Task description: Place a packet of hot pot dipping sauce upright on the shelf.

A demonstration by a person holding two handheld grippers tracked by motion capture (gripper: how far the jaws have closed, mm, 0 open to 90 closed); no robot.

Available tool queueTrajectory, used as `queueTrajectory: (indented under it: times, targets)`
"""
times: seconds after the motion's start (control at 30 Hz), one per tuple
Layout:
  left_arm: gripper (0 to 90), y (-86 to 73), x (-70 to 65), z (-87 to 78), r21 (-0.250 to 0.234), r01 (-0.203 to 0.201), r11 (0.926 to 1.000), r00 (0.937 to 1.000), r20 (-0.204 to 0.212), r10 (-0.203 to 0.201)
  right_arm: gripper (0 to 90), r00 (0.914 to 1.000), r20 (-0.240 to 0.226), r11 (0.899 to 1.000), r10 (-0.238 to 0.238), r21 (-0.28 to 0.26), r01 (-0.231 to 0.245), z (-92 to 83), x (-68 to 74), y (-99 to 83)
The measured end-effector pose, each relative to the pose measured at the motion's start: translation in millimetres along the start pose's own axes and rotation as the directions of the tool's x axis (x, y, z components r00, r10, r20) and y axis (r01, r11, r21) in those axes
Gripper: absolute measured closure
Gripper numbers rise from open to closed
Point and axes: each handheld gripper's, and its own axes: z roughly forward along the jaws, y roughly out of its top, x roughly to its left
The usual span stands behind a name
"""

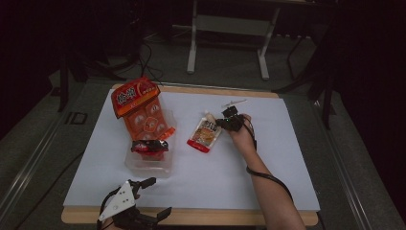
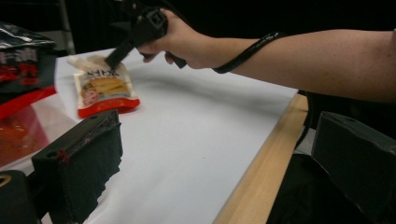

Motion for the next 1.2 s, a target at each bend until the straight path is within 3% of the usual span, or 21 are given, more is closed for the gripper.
queueTrajectory:
  times: [0.17,0.4,0.63,0.7,0.77,0.97,1.0,1.1,1.2]
  targets:
    - [2.4,0.5,-0.8,2.2,0.009,-0.009,0.9999,1.0000,0.002,0.009,89.9,0.9998,-0.017,0.999,-0.013,-0.036,0.012,-16.0,5.2,1.1]
    - [3.6,1.5,3.8,5.7,0.031,-0.047,0.9984,0.9980,-0.042,0.048,89.9,0.9976,-0.054,0.994,-0.044,-0.101,0.038,-39.5,17.6,6.1]
    - [4.0,5.8,5.9,8.0,-0.004,-0.047,0.9989,0.9967,-0.066,0.047,90.0,0.9919,-0.096,0.984,-0.083,-0.164,0.067,-59.1,36.3,11.6]
    - [4.0,7.5,6.7,8.5,-0.006,-0.031,0.9995,0.9975,-0.064,0.031,90.0,0.9888,-0.111,0.981,-0.100,-0.179,0.079,-64.1,42.6,13.6]
    - [4.0,8.8,7.9,8.2,-0.044,0.003,0.9990,0.9996,-0.026,-0.004,90.0,0.9846,-0.129,0.977,-0.119,-0.192,0.093,-68.9,49.7,15.7]
    - [4.2,13.1,6.5,8.4,-0.019,-0.012,0.9997,0.9985,-0.054,0.011,90.0,0.9717,-0.171,0.968,-0.163,-0.219,0.124,-78.1,69.9,19.4]
    - [4.2,13.5,6.7,8.5,-0.016,-0.005,0.9999,0.9987,-0.051,0.004,90.0,0.9659,-0.180,0.964,-0.186,-0.226,0.143,-81.3,77.2,20.2]
    - [4.2,15.3,7.9,8.6,-0.015,0.022,0.9996,0.9994,-0.025,-0.022,90.0,0.9596,-0.190,0.959,-0.208,-0.235,0.161,-85.9,84.9,20.4]
    - [4.2,17.6,6.9,9.2,-0.011,0.020,0.9997,0.9996,-0.020,-0.021,90.0,0.9539,-0.202,0.954,-0.222,-0.248,0.169,-92.7,88.2,19.3]
